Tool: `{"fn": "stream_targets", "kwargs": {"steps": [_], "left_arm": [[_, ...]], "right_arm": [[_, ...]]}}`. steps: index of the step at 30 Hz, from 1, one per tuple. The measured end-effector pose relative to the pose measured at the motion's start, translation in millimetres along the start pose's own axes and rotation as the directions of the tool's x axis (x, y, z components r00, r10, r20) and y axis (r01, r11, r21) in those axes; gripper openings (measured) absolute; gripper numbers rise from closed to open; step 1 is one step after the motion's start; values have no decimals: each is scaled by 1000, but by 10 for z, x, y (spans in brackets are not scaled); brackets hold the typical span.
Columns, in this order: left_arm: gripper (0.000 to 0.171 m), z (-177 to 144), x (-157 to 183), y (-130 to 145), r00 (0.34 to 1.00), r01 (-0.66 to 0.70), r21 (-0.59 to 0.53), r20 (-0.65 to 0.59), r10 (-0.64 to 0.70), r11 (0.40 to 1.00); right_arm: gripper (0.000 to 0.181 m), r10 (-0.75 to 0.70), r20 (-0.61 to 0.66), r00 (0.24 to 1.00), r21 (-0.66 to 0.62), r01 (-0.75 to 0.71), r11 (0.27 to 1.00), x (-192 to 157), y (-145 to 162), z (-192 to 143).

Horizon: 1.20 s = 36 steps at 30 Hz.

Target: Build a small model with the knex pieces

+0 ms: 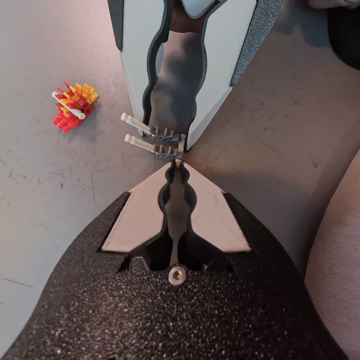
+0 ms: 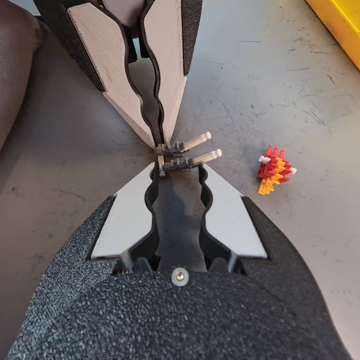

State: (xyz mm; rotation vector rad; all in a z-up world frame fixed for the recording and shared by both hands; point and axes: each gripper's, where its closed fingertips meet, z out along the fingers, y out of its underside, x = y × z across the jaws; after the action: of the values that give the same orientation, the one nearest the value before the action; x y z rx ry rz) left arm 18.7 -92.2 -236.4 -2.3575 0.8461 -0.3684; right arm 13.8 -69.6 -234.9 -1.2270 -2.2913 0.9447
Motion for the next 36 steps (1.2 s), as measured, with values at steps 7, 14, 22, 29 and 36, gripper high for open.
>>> {"fn": "stream_targets", "kwargs": {"steps": [7, 14, 22, 29, 36], "left_arm": [[5, 15, -26, -25, 999, 20, -8, 31, -19, 1000], [4, 20, -30, -34, 995, 53, 31, 87, -56, 998], [3, 21, -27, -38, 980, 122, 103, 147, -136, 987], [4, 17, -26, -40, 955, 195, 179, 187, -228, 964], [4, 20, -10, -37, 945, 222, 201, 198, -261, 954]], "right_arm": [[38, -31, -23, 999, 4, 31, 1000, 0, 11, -11], [36, -43, -85, 995, 15, 44, 999, -2, 10, -22], [26, -47, -121, 992, 20, 50, 999, -35, 16, -26], [26, -52, -163, 985, 22, 57, 998, -37, 20, -39], [7, -62, -176, 982, 11, 65, 998, -63, 29, -40]]}}
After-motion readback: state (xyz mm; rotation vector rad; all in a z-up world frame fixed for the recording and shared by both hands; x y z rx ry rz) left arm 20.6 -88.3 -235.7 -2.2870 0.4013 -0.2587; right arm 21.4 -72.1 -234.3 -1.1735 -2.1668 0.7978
